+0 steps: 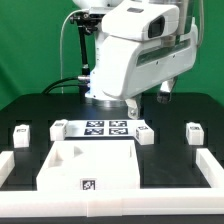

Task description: Assemble one leg

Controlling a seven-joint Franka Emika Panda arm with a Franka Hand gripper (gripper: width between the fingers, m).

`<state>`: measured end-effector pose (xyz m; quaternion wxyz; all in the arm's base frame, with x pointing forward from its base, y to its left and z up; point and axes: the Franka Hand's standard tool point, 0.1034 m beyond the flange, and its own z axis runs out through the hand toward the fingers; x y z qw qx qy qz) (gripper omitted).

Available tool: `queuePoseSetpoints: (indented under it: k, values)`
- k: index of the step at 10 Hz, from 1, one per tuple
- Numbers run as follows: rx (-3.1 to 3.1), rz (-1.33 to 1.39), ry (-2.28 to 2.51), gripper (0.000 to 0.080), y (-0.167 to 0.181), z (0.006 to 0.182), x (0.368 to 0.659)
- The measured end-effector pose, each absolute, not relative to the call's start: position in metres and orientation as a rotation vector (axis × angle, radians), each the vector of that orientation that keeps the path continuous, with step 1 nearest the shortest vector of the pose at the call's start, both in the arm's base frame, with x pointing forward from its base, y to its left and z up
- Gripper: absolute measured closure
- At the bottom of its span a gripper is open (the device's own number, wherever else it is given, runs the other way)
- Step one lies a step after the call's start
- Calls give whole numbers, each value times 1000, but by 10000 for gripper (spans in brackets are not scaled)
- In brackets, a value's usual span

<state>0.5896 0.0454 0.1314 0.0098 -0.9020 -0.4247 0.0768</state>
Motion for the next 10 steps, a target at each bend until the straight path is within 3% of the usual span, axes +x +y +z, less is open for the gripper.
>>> queuePoseSetpoints:
  k: [8, 10]
  values:
    - [-2816, 270, -1341, 150, 44, 131, 588]
    - [-2783, 136, -1468, 150, 39, 125, 575]
